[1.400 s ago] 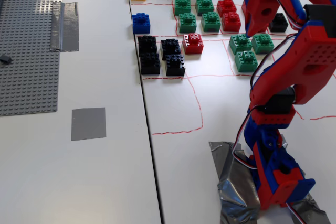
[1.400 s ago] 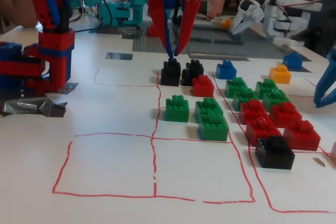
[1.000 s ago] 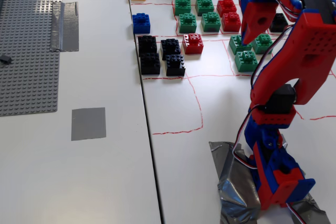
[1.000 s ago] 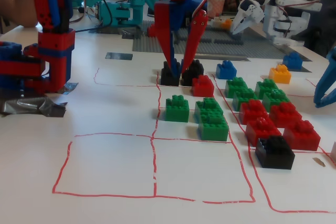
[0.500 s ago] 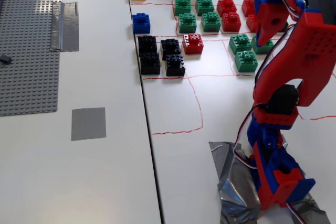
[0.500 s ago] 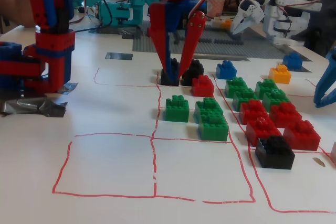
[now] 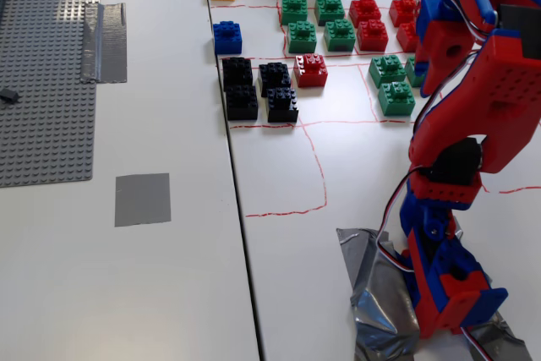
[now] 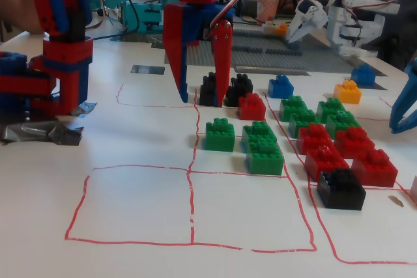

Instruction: Grab the block and put it in the grey marker

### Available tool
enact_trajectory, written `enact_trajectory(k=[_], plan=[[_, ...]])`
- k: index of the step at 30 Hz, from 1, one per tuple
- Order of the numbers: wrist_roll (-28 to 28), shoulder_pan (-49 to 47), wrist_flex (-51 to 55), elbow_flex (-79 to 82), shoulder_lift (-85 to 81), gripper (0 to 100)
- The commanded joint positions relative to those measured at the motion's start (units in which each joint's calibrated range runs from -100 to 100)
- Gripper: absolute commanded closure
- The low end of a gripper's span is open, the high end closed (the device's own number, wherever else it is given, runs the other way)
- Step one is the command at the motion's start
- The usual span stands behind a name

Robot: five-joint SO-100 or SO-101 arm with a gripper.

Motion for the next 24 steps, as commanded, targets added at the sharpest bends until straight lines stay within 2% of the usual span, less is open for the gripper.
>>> enact_trajectory(k=[1,5,24], plan=[[0.15,-0.26,-1.29,-1.45,-3.69,79],[-0.2,-0.75,-2.34,-0.73,-3.03,74],[1.71,-2.52,-6.16,1.09,1.84,73]])
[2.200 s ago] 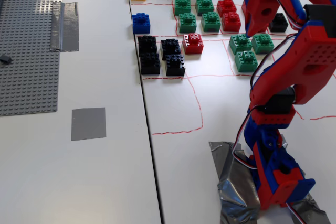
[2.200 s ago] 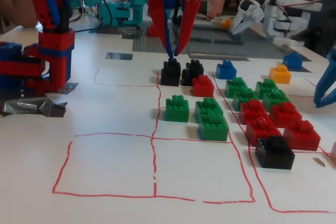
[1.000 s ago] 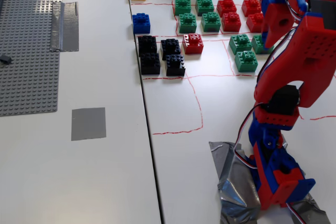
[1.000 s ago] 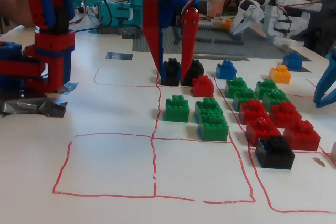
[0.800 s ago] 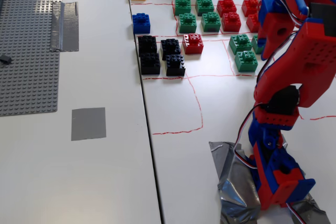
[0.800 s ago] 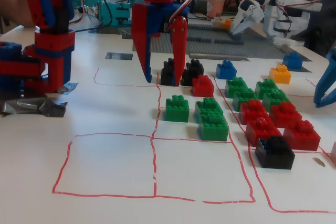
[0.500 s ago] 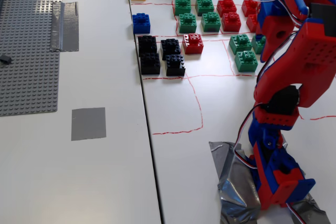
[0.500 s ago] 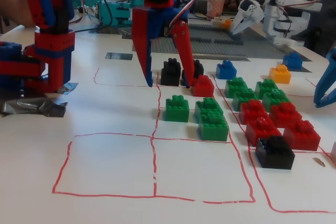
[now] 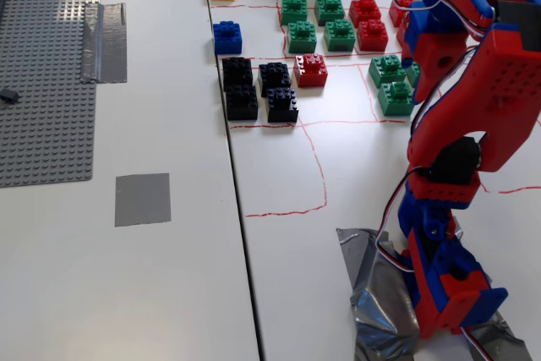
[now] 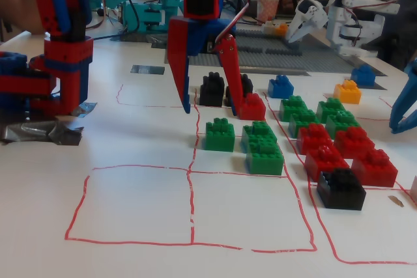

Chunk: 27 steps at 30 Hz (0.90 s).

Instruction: Grab the block and put it in the grey marker

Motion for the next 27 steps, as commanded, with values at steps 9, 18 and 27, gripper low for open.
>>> enact_trajectory(k=[9,18,27], plan=[[0.0,-1.35,-2.76,-3.72,3.29,73],[-0.29,-1.25,-2.76,-7.9,7.75,72],[-0.68,-1.25,-3.17,-8.99,9.9,72]])
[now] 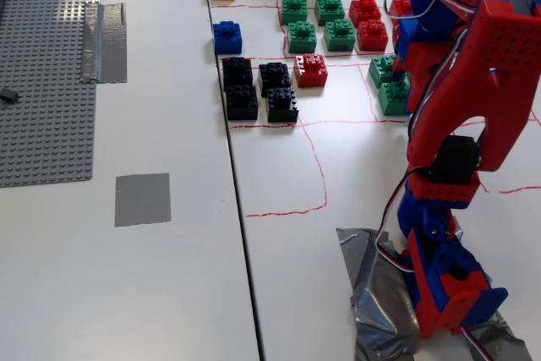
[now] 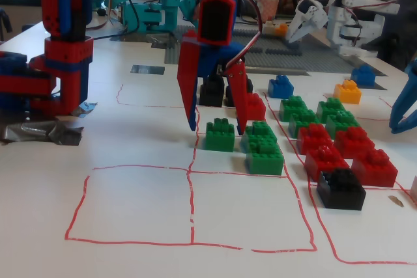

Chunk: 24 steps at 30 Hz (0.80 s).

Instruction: Grab the block and put it in the grey marker

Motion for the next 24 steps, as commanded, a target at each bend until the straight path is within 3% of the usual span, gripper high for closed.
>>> enact_trajectory(k=[1,16,24], plan=[[-0.68,-0.74,-0.74,-4.9,-0.62,73],[-1.81,-0.54,-0.74,-5.63,0.7,73],[-1.81,-0.05,-0.74,-5.63,1.2,81]])
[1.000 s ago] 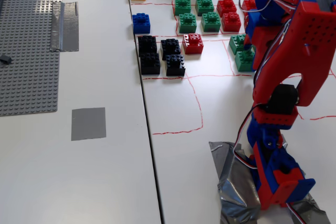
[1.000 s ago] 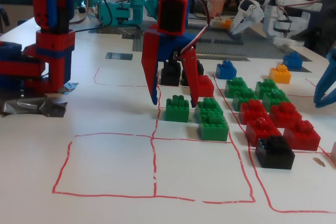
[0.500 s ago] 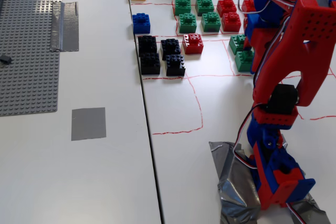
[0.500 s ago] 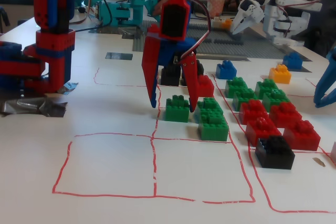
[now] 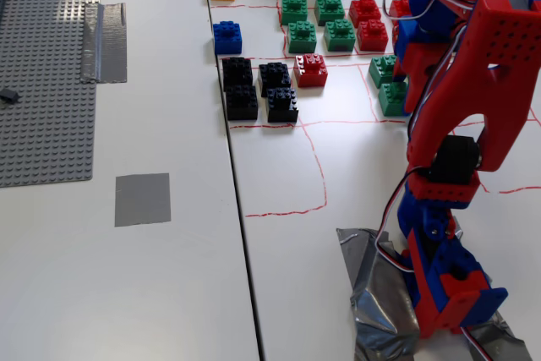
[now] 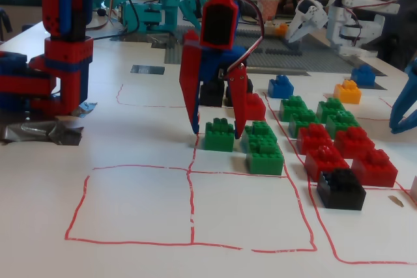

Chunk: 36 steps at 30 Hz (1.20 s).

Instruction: Grab the block and put it in the grey marker

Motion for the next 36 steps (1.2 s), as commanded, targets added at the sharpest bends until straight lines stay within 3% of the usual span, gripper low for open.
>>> enact_trajectory(k=[1,4,10,36], plan=[[-0.49,-0.08,-0.5,-4.36,-1.23,82],[-0.59,-0.47,-0.5,-4.36,-0.98,85],[-0.59,-0.57,-0.34,-4.54,-1.06,100],[3.61,-1.75,14.59,-11.72,-11.95,100]])
